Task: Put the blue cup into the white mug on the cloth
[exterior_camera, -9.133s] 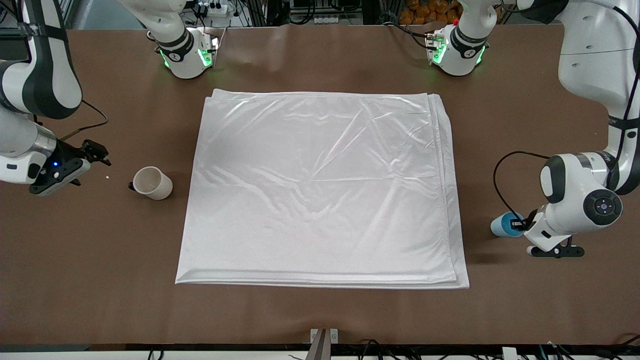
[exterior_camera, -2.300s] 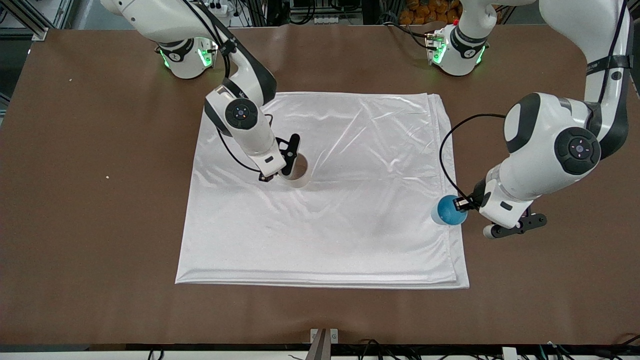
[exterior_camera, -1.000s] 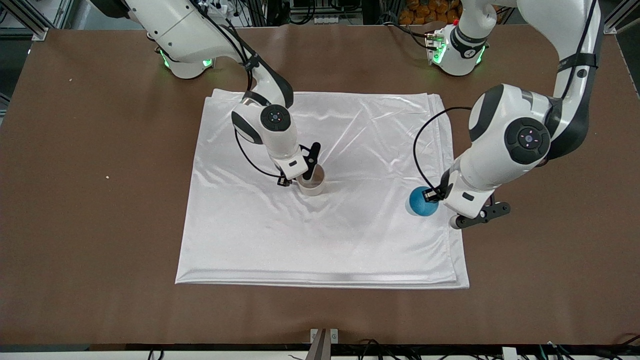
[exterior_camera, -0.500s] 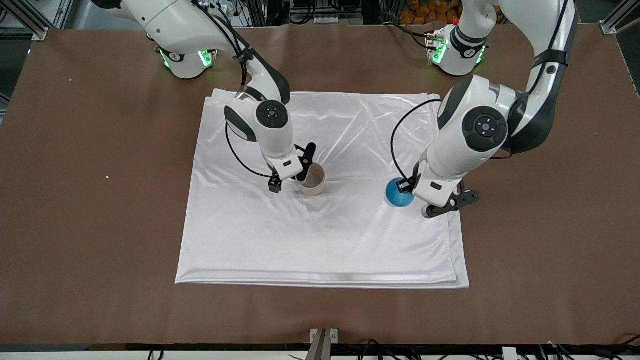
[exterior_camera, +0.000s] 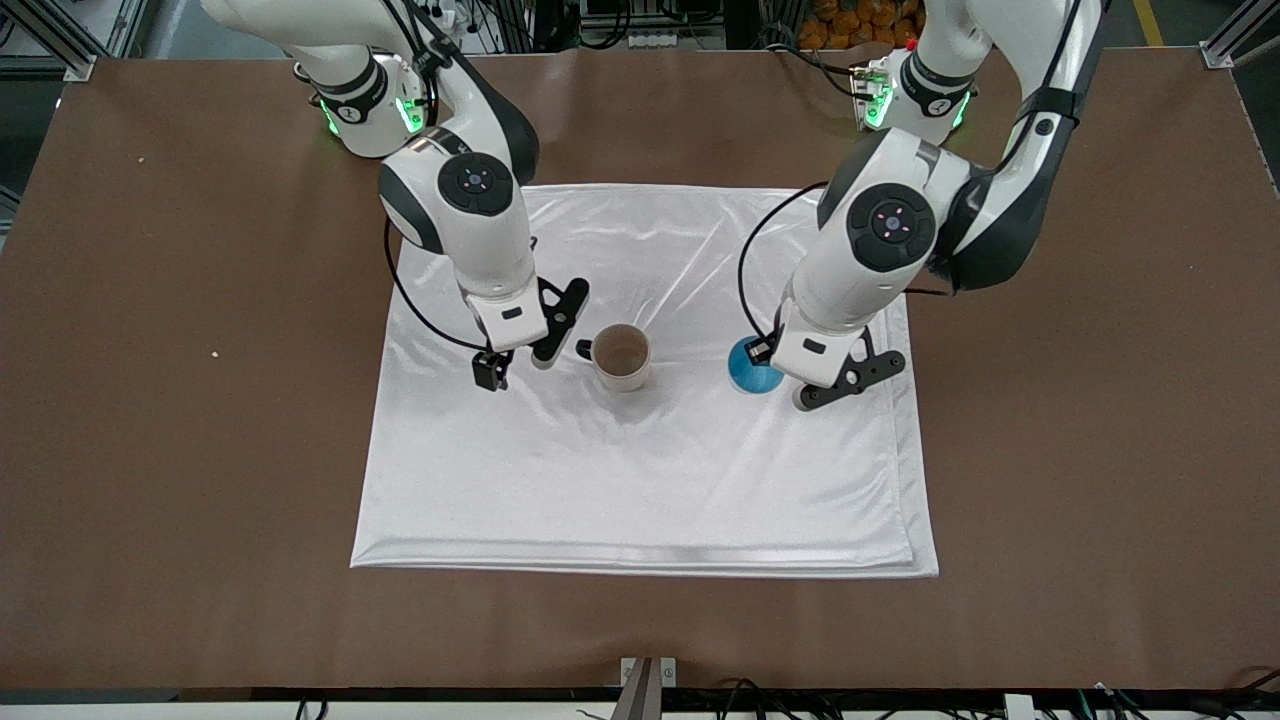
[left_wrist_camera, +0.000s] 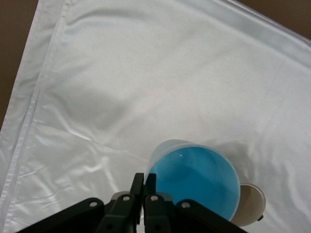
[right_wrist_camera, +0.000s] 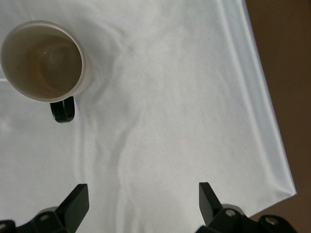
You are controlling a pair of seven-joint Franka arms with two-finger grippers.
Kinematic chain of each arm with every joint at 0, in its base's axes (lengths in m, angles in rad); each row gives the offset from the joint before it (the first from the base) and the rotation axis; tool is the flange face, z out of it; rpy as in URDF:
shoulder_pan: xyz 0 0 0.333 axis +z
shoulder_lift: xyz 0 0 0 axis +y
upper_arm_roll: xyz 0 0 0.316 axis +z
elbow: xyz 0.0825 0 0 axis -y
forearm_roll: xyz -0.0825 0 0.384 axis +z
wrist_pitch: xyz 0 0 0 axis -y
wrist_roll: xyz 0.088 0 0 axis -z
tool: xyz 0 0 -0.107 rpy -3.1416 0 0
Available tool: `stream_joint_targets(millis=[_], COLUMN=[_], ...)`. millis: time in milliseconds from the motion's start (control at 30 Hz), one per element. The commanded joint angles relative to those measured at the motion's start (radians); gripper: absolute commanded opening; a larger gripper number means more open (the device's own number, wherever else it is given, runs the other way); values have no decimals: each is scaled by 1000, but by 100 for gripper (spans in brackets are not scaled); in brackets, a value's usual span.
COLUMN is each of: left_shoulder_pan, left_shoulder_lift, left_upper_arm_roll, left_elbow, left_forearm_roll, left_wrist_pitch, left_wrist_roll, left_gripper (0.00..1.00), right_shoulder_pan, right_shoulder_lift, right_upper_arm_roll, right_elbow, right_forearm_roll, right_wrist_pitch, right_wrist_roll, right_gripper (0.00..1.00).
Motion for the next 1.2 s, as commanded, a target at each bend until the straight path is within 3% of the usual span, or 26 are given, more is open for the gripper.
stream_joint_targets(millis=[0,767,967,1167], left_shoulder_pan=[-33,-145,-171,-188], left_shoulder_lift=[-1,48,60,75], left_upper_arm_roll=[4,7,7,12], left_elbow=[6,9,9,35], left_forearm_roll=[-6,-3,-3,15], left_wrist_pitch=[-15,-7,1,2], left_wrist_roll=[-60,-183,-203,-217], left_gripper=[0,0,0,0], right_shoulder_pan=[-31,-208,-285,-319], right_shoulder_lift=[-99,-323,-373,-393], right_upper_arm_roll=[16,8,8,-9], right_elbow=[-26,-25,-23,-8], right_forearm_roll=[28,99,177,185], right_wrist_pitch=[-77,-296,-342,-396], right_wrist_roll=[17,22,19,29], right_gripper=[100,100,100,100])
